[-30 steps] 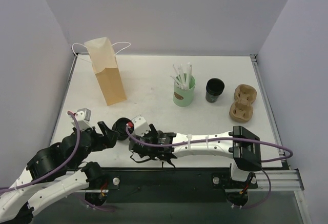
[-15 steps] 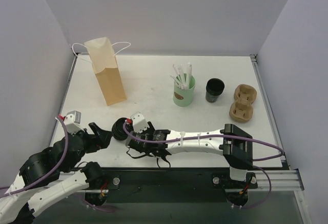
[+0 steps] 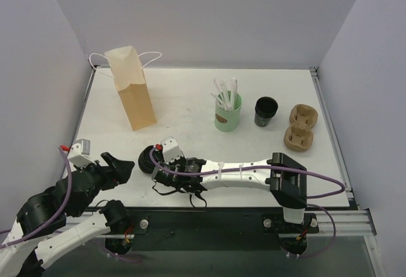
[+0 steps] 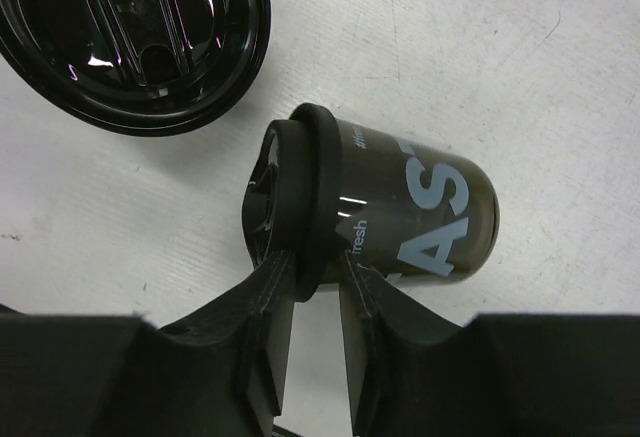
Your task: Pack the takeout coffee
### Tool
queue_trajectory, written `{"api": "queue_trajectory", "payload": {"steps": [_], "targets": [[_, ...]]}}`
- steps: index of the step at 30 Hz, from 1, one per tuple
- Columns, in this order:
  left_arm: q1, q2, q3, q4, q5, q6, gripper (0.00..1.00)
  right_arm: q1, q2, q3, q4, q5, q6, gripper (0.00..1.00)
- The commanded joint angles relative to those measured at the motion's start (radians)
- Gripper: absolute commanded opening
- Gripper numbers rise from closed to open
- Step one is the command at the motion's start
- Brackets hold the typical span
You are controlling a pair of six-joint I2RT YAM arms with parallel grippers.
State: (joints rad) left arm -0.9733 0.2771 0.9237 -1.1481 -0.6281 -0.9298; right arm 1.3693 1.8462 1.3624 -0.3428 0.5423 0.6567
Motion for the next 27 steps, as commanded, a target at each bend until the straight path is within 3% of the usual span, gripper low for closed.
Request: {"api": "queue_trajectory", "payload": {"steps": [1, 9, 16, 18, 22, 27], "targets": [[-0.001, -0.041, 0.004, -0.004, 0.005, -0.012, 0.89, 0.01, -0.002, 0.014, -0.032, 0.038, 0.035, 0.21], [-0.001, 0.002, 0.001, 0.045, 0.079, 0.04, 0.88, 0.008, -0.12, -0.086, 0.034, 0.059, 0.072, 0.0], [-0.001, 0.095, -0.012, 0.154, 0.184, 0.086, 0.88, -0.024, -0.376, -0.304, 0.235, 0.001, 0.099, 0.0], [-0.002, 0.128, -0.028, 0.18, 0.224, 0.1, 0.87, -0.036, -0.48, -0.397, 0.28, -0.033, 0.135, 0.0], [-0.001, 0.184, -0.026, 0.234, 0.318, 0.141, 0.87, -0.09, -0.683, -0.62, 0.553, -0.152, 0.224, 0.0], [0.001, 0.257, -0.006, 0.249, 0.326, 0.129, 0.87, -0.174, -0.916, -0.782, 0.636, -0.163, 0.357, 0.0]]}}
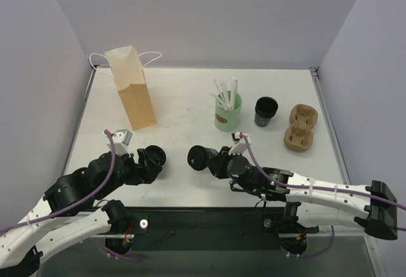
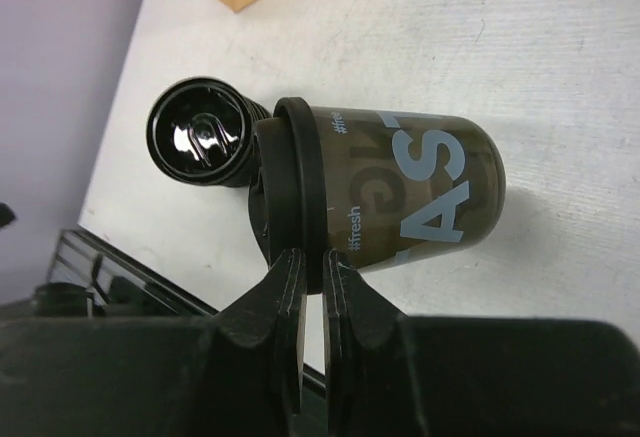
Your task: Pack the takeout coffee
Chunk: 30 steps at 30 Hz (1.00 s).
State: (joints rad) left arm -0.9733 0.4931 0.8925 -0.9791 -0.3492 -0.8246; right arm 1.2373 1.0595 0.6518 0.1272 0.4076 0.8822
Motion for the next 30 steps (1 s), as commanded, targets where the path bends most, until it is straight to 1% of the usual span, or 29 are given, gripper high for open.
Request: {"api": "queue_trajectory", "payload": {"steps": [1, 3, 5, 6, 7, 8, 11, 13, 14, 16, 18, 23, 26, 27, 30], "targets": [[0.001, 0.059, 0.025, 0.104, 0.055, 0.027, 0.86, -0.051, -0.154, -0.116, 0.19, -0.036, 0.162, 0.0], [0.001, 0.079, 0.023, 0.12, 0.071, 0.021, 0.84, -0.09, -0.217, -0.155, 0.199, -0.056, 0.196, 0.0], [-0.001, 0.102, 0.011, 0.141, 0.084, 0.009, 0.83, -0.117, -0.254, -0.227, 0.207, -0.081, 0.268, 0.0], [0.001, 0.11, 0.005, 0.149, 0.101, 0.01, 0.83, -0.166, -0.289, -0.262, 0.216, -0.105, 0.32, 0.0], [-0.001, 0.12, -0.001, 0.161, 0.11, 0.012, 0.83, -0.185, -0.306, -0.346, 0.276, -0.128, 0.386, 0.0], [-0.001, 0.128, 0.003, 0.163, 0.111, 0.019, 0.83, -0.206, -0.334, -0.377, 0.316, -0.156, 0.406, 0.0], [-0.001, 0.156, 0.028, 0.152, 0.093, 0.028, 0.83, -0.26, -0.377, -0.42, 0.267, -0.151, 0.461, 0.0], [0.001, 0.163, 0.031, 0.166, 0.088, 0.035, 0.83, -0.294, -0.394, -0.448, 0.282, -0.165, 0.494, 0.0], [-0.001, 0.167, 0.033, 0.172, 0.088, 0.038, 0.83, -0.303, -0.401, -0.474, 0.299, -0.171, 0.509, 0.0], [0.001, 0.176, 0.034, 0.174, 0.087, 0.038, 0.83, -0.32, -0.411, -0.484, 0.279, -0.176, 0.53, 0.0], [0.001, 0.174, 0.022, 0.187, 0.087, 0.032, 0.83, -0.323, -0.429, -0.529, 0.293, -0.161, 0.583, 0.0], [0.001, 0.17, -0.012, 0.212, 0.099, 0.028, 0.83, -0.323, -0.493, -0.586, 0.276, -0.128, 0.618, 0.05], [0.001, 0.17, -0.021, 0.224, 0.099, 0.033, 0.83, -0.325, -0.555, -0.574, 0.201, -0.086, 0.612, 0.04], [0.001, 0.17, -0.021, 0.229, 0.099, 0.035, 0.83, -0.323, -0.573, -0.57, 0.152, -0.07, 0.609, 0.02], [0.001, 0.179, -0.024, 0.234, 0.101, 0.047, 0.83, -0.325, -0.665, -0.589, 0.102, -0.021, 0.597, 0.01]]}}
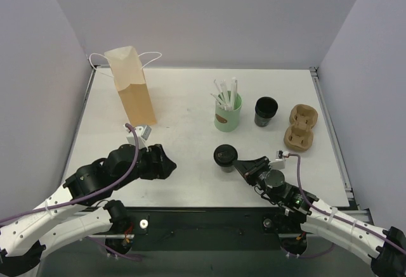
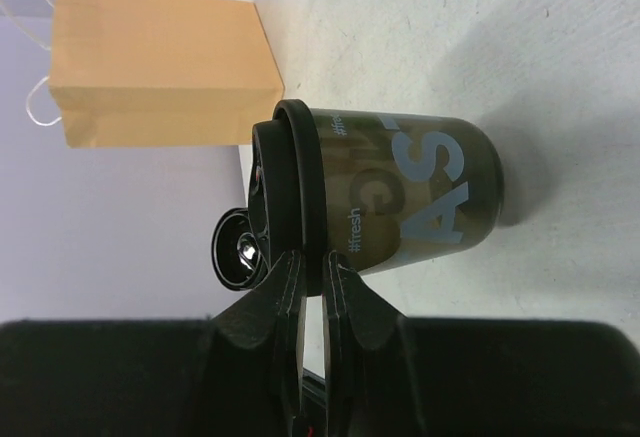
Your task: Pack the takeout coffee
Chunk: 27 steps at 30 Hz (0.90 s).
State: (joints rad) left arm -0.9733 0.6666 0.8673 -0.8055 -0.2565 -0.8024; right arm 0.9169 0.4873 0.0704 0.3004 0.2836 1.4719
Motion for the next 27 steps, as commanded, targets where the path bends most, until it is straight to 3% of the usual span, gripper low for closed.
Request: {"api": "queue_trajectory", "payload": {"steps": [1, 10, 17, 27], "targets": [[0.001, 0.007, 0.002, 0.058, 0.007, 0.028, 0.83, -0.003, -0.116, 0.002, -0.105, 0.118, 0.001, 0.01], [-0.001, 0.013, -0.011, 0.1, 0.026, 0.028, 0.83, -0.006, -0.398, 0.014, -0.385, 0.298, -0.033, 0.0], [-0.002, 0.019, -0.019, 0.121, 0.042, 0.026, 0.83, -0.007, -0.483, 0.029, -0.546, 0.448, -0.013, 0.01], [-0.002, 0.041, -0.043, 0.161, 0.072, 0.02, 0.82, -0.009, -0.647, 0.058, -0.843, 0.627, 0.174, 0.07]]}}
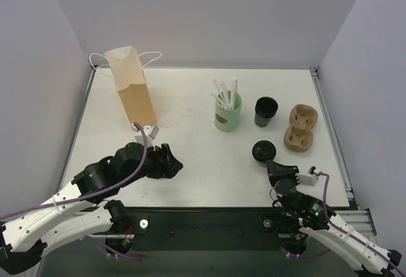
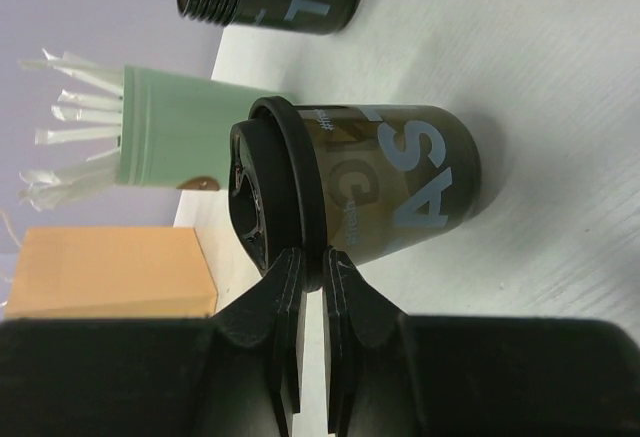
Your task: Pack the takeout coffee
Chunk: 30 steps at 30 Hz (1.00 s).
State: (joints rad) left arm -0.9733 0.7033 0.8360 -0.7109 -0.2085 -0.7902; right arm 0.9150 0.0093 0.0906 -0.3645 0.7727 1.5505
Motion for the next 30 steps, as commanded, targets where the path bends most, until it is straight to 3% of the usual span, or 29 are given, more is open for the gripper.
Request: {"api": "queue_trajectory", "payload": {"steps": [1, 5, 9, 19, 26, 30], "targets": [[-0.002, 0.002, -0.014, 0.073, 0.026, 0.006, 0.82, -0.007, -0.172, 0.041, -0.215, 0.151, 0.106, 0.08], [-0.002, 0.004, -0.021, 0.085, 0.034, 0.002, 0.82, -0.007, -0.163, 0.067, -0.254, 0.158, 0.117, 0.12], [-0.004, 0.002, -0.017, 0.088, 0.034, 0.003, 0.82, -0.007, -0.17, 0.087, -0.274, 0.171, 0.108, 0.23], [-0.002, -0.002, -0.017, 0.093, 0.029, 0.005, 0.82, -0.005, -0.17, 0.162, -0.333, 0.169, 0.085, 0.31], [-0.002, 0.01, 0.038, 0.041, -0.029, 0.048, 0.84, -0.005, -0.123, 0.228, -0.382, 0.054, 0.025, 0.37], [-0.001, 0.012, 0.07, -0.001, -0.097, 0.08, 0.92, -0.005, -0.091, 0.273, -0.402, -0.012, -0.077, 0.38]]}}
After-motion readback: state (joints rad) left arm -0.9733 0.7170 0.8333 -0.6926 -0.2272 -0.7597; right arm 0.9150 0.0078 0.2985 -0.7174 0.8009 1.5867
